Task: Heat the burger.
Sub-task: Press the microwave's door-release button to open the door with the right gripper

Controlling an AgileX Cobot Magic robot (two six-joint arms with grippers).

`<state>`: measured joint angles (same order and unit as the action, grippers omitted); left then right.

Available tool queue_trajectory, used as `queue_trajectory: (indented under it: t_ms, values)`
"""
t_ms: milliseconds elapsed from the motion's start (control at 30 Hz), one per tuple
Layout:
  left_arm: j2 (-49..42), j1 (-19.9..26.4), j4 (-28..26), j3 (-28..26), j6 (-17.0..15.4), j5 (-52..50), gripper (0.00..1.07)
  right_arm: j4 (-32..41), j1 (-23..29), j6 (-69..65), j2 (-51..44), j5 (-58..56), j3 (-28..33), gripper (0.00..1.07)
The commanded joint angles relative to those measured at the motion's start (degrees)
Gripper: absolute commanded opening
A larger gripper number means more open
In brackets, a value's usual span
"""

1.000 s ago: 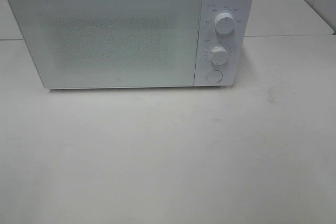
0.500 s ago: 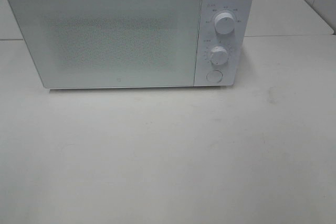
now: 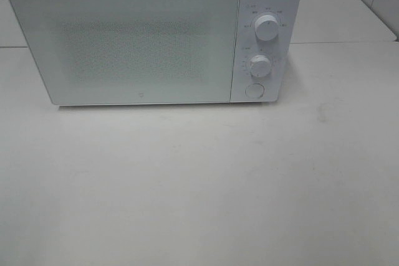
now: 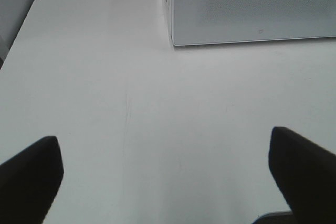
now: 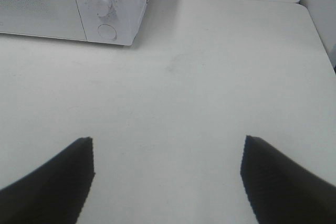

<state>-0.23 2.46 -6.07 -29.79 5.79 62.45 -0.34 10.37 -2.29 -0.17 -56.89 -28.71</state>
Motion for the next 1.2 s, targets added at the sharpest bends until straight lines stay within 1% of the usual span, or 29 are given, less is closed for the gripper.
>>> queue_trajectory:
  t_ms: [33, 133, 167, 200, 267, 300, 367, 400, 467, 500, 567, 600, 633, 700, 733, 800, 833, 900, 967, 1000, 1067, 1100, 1167, 1200]
  values:
    - [-0.4, 0.0, -0.3, 0.1, -0.2, -0.9, 1.00, -0.1, -0.3, 0.3, -0.1, 0.1, 0.1, 0.74]
    - [-0.3, 0.0, -0.3, 0.1, -0.2, -0.9, 1.00, 0.0, -0.3, 0.3, 2.5, 0.5, -0.3, 0.74]
    - [-0.3, 0.0, -0.3, 0.1, -0.2, -0.9, 1.00, 0.0, -0.3, 0.2, 4.6, 1.8, -1.0, 0.74]
    - [-0.3, 0.0, -0.3, 0.1, -0.2, -0.9, 1.00, 0.0, -0.3, 0.2, 4.6, 1.8, -1.0, 0.74]
    - [-0.3, 0.0, -0.3, 0.1, -0.2, -0.9, 1.00, 0.0, -0.3, 0.2, 8.0, 6.6, -1.4, 0.74]
    - [-0.3, 0.0, -0.3, 0.1, -0.2, -0.9, 1.00, 0.0, -0.3, 0.2, 8.0, 6.6, -1.4, 0.74]
    - [-0.3, 0.0, -0.3, 0.1, -0.2, -0.9, 1.00, 0.0, -0.2, 0.2, 11.7, 12.9, -0.9, 0.74]
    - [-0.3, 0.0, -0.3, 0.1, -0.2, -0.9, 1.00, 0.0, -0.2, 0.2, 11.7, 12.9, -0.9, 0.74]
    - [-0.3, 0.0, -0.3, 0.1, -0.2, -0.9, 1.00, 0.0, -0.2, 0.2, 15.4, 19.7, 0.1, 0.74]
    - [-0.3, 0.0, -0.3, 0.1, -0.2, -0.9, 1.00, 0.0, -0.2, 0.2, 15.4, 19.7, 0.1, 0.74]
    - [-0.3, 0.0, -0.3, 0.1, -0.2, -0.9, 1.00, 0.0, -0.2, 0.2, 19.1, 26.4, 1.4, 0.74]
    - [-0.3, 0.0, -0.3, 0.1, -0.2, -0.9, 1.00, 0.0, -0.2, 0.2, 19.1, 26.4, 1.4, 0.74]
    - [-0.3, 0.0, -0.3, 0.1, -0.2, -0.9, 1.00, 0.0, -0.2, 0.2, 22.0, 30.9, 2.2, 0.74]
    - [-0.3, 0.0, -0.3, 0.1, -0.2, -0.9, 1.00, 0.0, -0.2, 0.2, 23.1, 32.5, 2.5, 0.74]
    - [-0.3, 0.0, -0.3, 0.1, -0.2, -0.9, 1.00, 0.0, -0.2, 0.2, 26.1, 36.2, 3.1, 0.74]
    - [-0.3, 0.0, -0.3, 0.1, -0.2, -0.9, 1.00, 0.0, -0.2, 0.2, 27.3, 37.7, 3.3, 0.74]
    - [-0.3, 0.0, -0.3, 0.1, -0.2, -0.9, 1.00, 0.0, -0.2, 0.2, 30.5, 41.6, 3.8, 0.74]
    - [-0.3, 0.0, -0.3, 0.1, -0.2, -0.9, 1.00, 0.0, -0.2, 0.2, 31.7, 43.3, 4.1, 0.74]
    - [-0.3, 0.0, -0.3, 0.1, -0.2, -0.9, 1.00, 0.0, -0.2, 0.2, 36.7, 49.0, 5.0, 0.74]
    - [-0.3, 0.0, -0.3, 0.1, -0.2, -0.9, 1.00, 0.0, -0.2, 0.2, 36.7, 49.0, 5.0, 0.74]
    - [-0.3, 0.0, -0.3, 0.1, -0.2, -0.9, 1.00, 0.0, -0.2, -0.4, 41.5, 54.7, 5.1, 0.74]
    - [-0.3, 0.0, -0.3, 0.1, -0.2, -0.9, 1.00, 0.0, -0.2, -0.4, 41.5, 54.7, 5.1, 0.74]
    - [-0.3, 0.0, -0.3, 0.1, -0.2, -0.9, 1.00, -0.1, -0.2, -1.8, 47.8, 63.4, 5.1, 0.74]
    - [-0.3, 0.0, -0.3, 0.1, -0.2, -0.9, 1.00, -0.1, -0.2, -1.8, 47.8, 63.4, 5.1, 0.74]
